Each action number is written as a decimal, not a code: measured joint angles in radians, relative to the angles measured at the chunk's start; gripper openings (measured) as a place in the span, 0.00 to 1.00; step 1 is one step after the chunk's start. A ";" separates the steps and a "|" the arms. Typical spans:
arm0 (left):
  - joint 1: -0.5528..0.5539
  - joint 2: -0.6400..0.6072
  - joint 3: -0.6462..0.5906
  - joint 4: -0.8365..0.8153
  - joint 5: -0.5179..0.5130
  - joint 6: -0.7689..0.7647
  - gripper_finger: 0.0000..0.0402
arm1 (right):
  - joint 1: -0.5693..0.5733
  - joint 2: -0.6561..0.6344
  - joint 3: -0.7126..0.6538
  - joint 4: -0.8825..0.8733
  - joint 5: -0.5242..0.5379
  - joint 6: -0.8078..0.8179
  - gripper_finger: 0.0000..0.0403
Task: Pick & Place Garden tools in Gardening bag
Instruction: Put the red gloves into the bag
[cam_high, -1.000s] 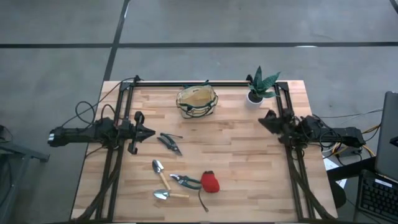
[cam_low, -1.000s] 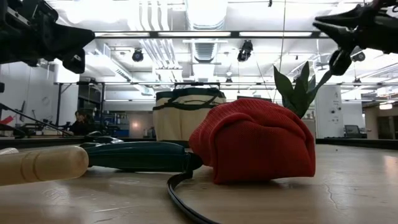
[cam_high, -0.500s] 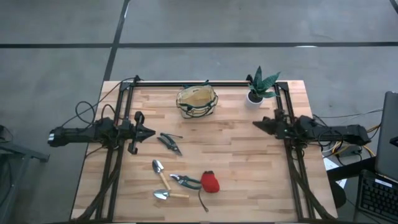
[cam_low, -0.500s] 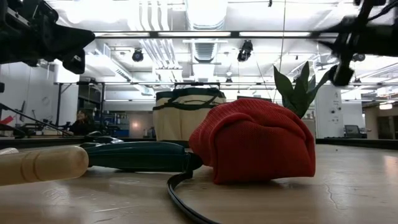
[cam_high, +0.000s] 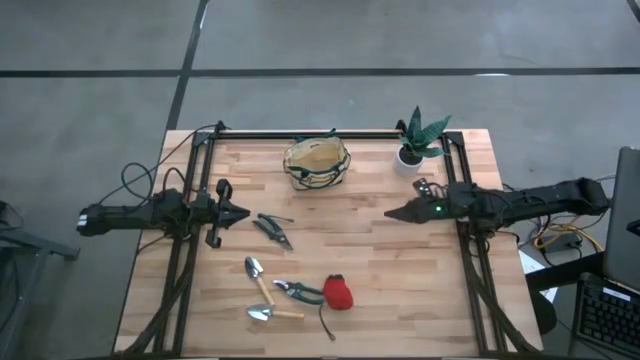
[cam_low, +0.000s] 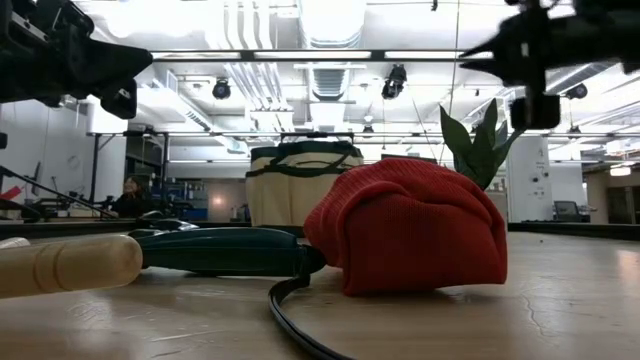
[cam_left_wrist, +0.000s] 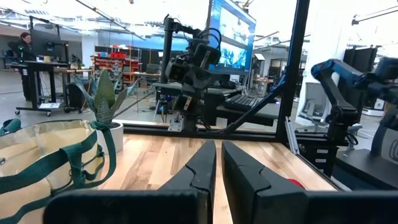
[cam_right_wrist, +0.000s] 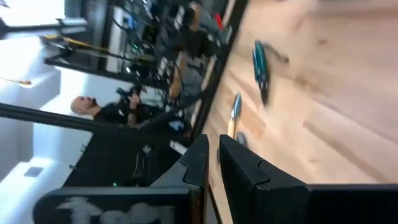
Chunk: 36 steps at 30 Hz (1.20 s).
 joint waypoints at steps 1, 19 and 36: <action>0.000 0.000 0.000 0.000 0.000 0.000 0.08 | 0.008 0.041 0.030 0.000 -0.007 -0.004 0.08; 0.000 0.000 0.000 0.001 0.000 0.000 0.08 | 0.118 0.738 0.626 -0.482 -0.368 -0.112 0.25; 0.000 0.000 0.000 0.000 0.000 0.000 0.08 | 0.202 1.164 1.027 -0.785 -0.370 -0.245 0.63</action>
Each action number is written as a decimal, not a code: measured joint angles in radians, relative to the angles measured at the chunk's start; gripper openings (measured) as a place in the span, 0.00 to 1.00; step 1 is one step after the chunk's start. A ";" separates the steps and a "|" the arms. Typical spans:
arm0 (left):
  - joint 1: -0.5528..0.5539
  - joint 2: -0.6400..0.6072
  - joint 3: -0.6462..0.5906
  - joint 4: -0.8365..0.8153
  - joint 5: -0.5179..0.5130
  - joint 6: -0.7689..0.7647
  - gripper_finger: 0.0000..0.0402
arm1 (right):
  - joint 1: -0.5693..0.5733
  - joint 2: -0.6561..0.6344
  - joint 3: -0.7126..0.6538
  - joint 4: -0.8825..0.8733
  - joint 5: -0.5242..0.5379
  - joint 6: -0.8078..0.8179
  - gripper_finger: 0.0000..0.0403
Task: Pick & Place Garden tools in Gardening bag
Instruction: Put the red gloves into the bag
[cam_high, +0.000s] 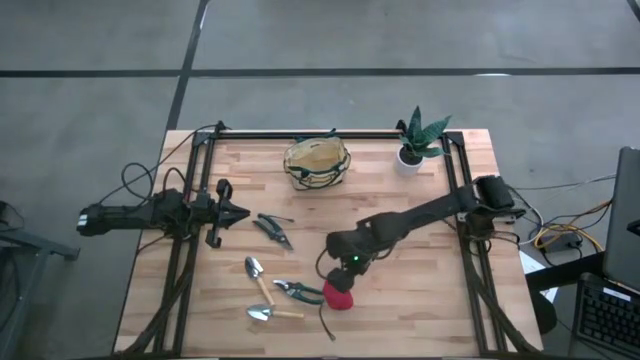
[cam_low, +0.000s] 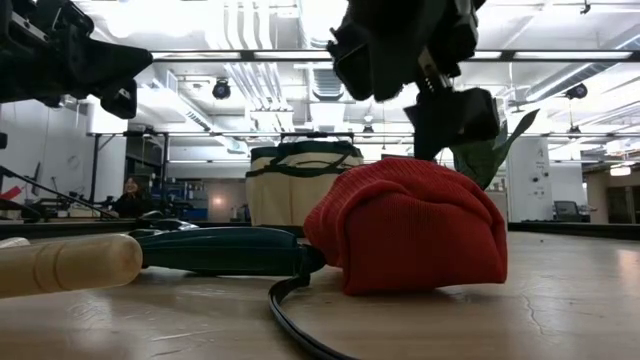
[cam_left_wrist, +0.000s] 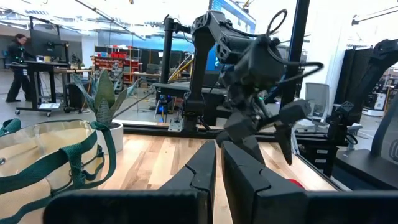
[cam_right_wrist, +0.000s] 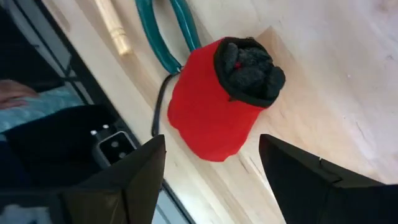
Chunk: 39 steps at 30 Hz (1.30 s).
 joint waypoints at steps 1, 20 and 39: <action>0.000 0.000 0.000 0.000 0.000 0.000 0.08 | 0.003 0.013 0.006 -0.010 0.000 -0.008 0.63; 0.000 0.005 0.000 -0.014 0.000 0.000 0.08 | 0.005 0.117 0.014 0.038 0.016 -0.113 0.52; 0.000 0.005 0.000 -0.013 0.000 0.000 0.08 | -0.013 0.112 0.013 0.037 0.060 -0.261 0.15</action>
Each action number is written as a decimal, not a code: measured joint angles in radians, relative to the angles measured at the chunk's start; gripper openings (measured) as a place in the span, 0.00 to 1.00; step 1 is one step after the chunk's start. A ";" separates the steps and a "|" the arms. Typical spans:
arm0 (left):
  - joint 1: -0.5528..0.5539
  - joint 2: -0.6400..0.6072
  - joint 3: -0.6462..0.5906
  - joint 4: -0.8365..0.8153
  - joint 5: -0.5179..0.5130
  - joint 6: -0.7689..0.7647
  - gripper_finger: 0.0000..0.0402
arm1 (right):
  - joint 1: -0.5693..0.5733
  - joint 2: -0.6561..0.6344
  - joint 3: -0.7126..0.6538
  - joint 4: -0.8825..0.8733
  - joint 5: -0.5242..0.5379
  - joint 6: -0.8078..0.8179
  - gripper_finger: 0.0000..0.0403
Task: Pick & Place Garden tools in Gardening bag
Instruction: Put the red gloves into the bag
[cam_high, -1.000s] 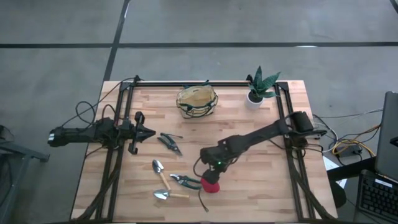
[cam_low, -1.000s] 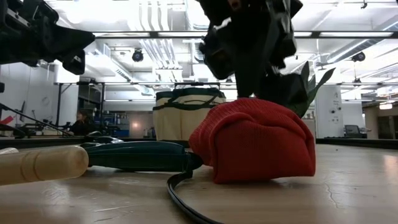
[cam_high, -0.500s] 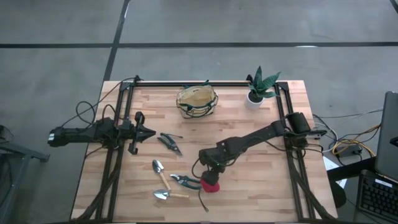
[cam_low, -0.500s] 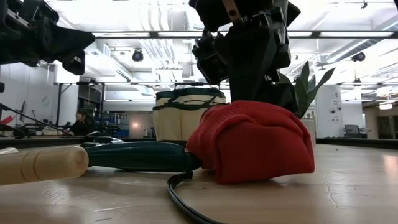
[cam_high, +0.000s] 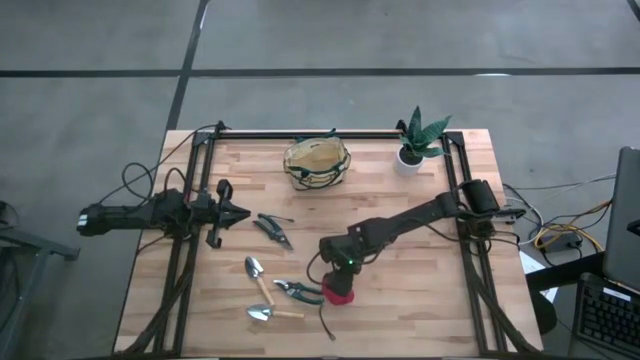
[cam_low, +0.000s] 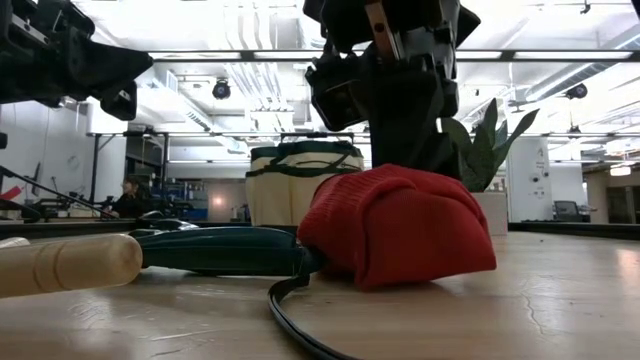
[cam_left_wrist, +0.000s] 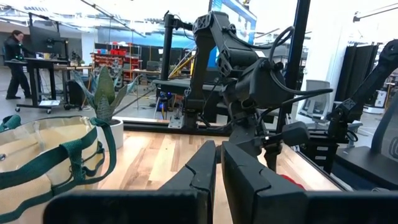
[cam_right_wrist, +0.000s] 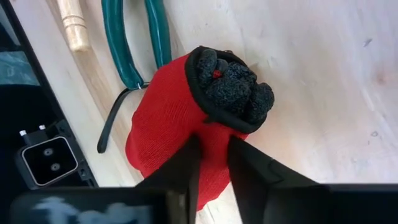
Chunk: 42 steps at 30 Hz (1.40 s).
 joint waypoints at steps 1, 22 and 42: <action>0.000 0.000 0.000 0.000 0.000 0.000 0.08 | -0.001 0.000 0.000 0.000 0.000 -0.002 0.13; 0.000 0.000 0.000 -0.002 0.000 0.000 0.08 | -0.122 -0.124 -0.002 -0.011 0.037 -0.015 0.03; 0.000 0.000 0.000 0.000 0.000 0.000 0.08 | -0.451 -0.343 0.000 0.163 0.345 -0.137 0.03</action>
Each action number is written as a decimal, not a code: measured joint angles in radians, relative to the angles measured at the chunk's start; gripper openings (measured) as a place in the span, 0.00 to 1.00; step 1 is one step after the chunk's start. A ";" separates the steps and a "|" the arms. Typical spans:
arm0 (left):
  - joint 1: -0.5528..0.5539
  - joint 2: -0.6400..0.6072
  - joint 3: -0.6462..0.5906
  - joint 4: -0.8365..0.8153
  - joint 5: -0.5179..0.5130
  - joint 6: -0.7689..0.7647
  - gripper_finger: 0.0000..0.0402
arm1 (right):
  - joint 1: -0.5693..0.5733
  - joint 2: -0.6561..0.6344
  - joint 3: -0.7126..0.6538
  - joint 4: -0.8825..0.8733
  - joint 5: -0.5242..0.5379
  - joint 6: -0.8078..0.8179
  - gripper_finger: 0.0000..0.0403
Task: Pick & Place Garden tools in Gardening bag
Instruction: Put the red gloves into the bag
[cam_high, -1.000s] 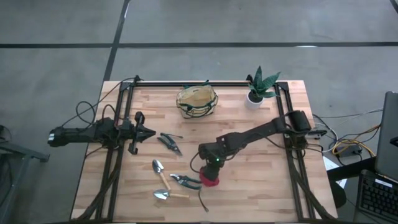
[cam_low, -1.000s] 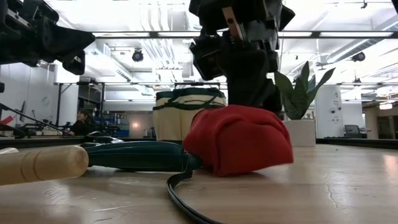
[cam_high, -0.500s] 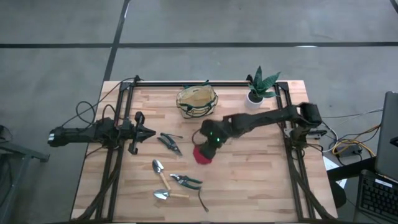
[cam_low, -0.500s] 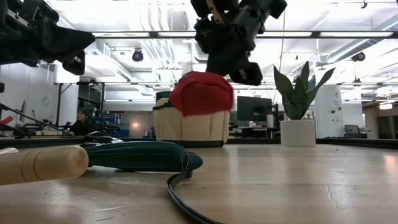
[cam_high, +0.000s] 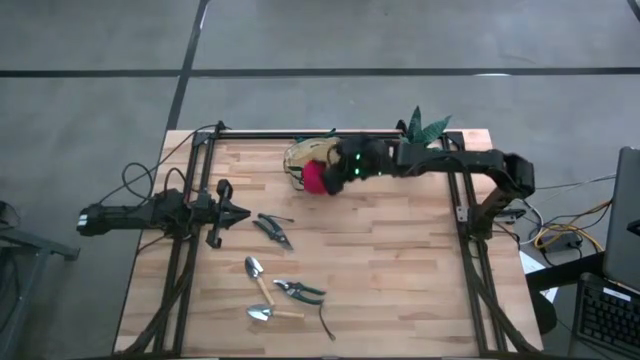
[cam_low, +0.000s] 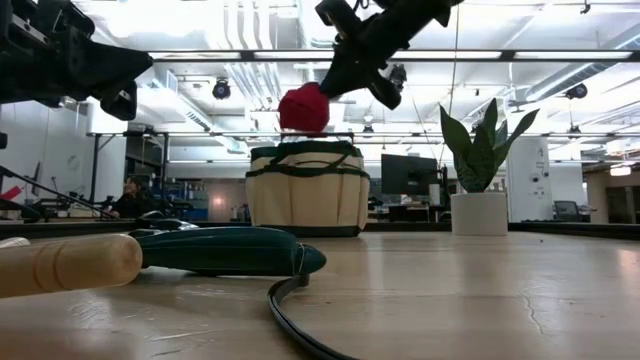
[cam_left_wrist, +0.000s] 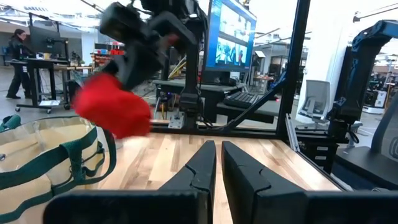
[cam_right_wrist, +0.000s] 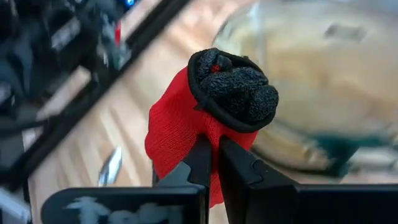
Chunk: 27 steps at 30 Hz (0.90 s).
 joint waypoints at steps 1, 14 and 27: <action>0.000 0.000 0.000 0.000 0.000 0.000 0.08 | -0.015 -0.002 0.000 0.015 0.011 -0.005 0.03; 0.000 0.000 0.000 -0.002 0.000 0.000 0.08 | -0.124 0.034 0.001 0.120 0.148 -0.143 0.03; 0.000 0.000 0.000 -0.001 0.000 0.000 0.08 | -0.139 0.079 0.001 0.119 0.146 -0.151 0.03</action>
